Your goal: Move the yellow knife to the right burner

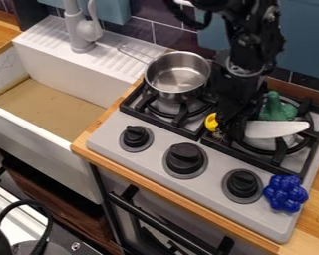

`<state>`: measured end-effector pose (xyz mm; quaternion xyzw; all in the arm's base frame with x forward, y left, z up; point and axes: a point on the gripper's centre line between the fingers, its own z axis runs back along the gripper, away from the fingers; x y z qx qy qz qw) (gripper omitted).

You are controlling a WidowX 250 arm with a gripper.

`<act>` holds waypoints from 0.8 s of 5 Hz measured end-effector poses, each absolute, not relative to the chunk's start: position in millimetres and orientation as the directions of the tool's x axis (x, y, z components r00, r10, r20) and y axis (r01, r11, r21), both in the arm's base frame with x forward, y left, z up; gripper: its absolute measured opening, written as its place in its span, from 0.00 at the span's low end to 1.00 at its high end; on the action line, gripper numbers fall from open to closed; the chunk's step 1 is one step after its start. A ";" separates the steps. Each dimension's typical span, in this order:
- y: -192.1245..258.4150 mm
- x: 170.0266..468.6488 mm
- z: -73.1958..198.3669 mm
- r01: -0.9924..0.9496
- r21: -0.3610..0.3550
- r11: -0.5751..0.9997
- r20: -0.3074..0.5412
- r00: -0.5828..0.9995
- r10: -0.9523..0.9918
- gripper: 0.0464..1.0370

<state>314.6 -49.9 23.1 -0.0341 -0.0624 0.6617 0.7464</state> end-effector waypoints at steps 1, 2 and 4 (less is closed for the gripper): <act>-49.2 311.0 22.9 -0.987 -0.109 0.121 0.047 0.117 0.992 0.44; -44.3 312.6 25.5 -0.991 -0.101 0.092 0.054 0.087 0.995 0.74; -35.0 321.6 39.8 -0.997 -0.075 0.021 0.000 0.021 1.000 0.96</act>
